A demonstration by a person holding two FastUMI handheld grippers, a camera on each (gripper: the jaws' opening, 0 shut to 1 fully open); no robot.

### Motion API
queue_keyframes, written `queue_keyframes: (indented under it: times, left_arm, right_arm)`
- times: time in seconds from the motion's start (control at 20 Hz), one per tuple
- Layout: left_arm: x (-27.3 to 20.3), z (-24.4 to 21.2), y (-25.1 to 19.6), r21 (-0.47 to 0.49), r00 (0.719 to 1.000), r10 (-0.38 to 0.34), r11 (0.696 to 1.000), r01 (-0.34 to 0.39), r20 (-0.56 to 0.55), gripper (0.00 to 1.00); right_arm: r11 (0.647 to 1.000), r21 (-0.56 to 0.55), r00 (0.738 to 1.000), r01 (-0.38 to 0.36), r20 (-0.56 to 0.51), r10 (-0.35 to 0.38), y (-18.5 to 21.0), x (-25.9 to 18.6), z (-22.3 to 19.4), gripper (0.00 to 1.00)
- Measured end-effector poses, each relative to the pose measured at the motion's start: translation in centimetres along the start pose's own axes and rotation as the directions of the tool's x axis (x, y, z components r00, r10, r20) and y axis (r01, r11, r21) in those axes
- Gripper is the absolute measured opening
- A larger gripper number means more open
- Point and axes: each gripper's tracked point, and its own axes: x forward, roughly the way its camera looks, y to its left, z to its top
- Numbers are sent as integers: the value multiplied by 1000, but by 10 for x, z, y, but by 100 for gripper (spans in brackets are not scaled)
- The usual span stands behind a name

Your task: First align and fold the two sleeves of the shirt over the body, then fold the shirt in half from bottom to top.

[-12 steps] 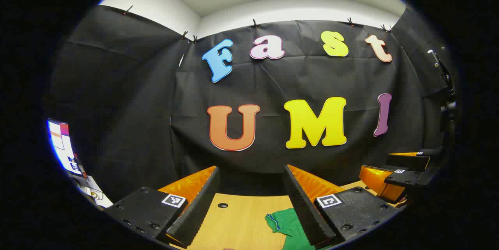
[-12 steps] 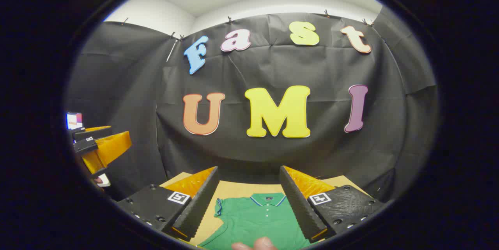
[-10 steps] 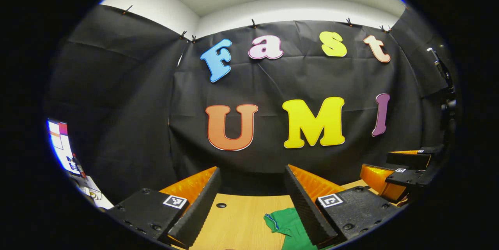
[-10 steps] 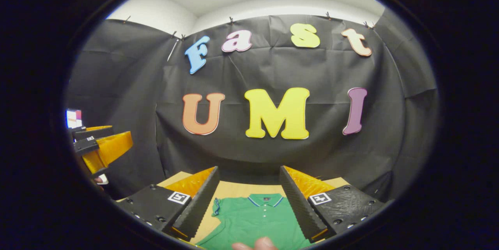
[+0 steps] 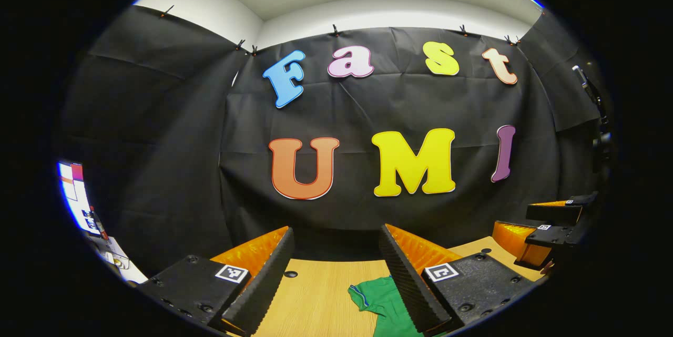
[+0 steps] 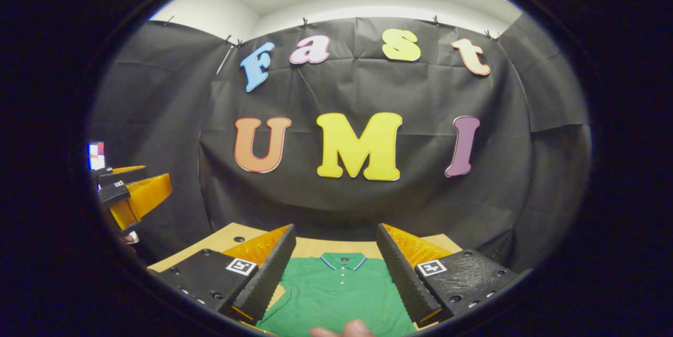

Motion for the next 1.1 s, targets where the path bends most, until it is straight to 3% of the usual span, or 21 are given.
queue_keyframes:
  times: [0.45, 0.75, 0.9, 1.1]
  left_arm:
    - [-12, -3, 8, 32, 1000, 19, 999, -19, -5, 100]
    - [-15, -14, -1, -7, 1000, 14, 1000, -14, -26, 100]
    - [-7, -19, -13, -14, 1000, 0, 1000, -1, -26, 100]
    - [14, -22, -33, -54, 999, -34, 998, 33, -15, 100]
  right_arm:
    - [1000, 6, 1000, -15, -8, 15, 5, -7, -3, 96]
    - [1000, -12, 1000, -7, -25, 6, -8, -8, -7, 95]
    - [999, -39, 1000, 1, -23, -2, -23, -6, -7, 96]
    - [998, -48, 994, 40, -99, -44, -57, -7, -30, 95]
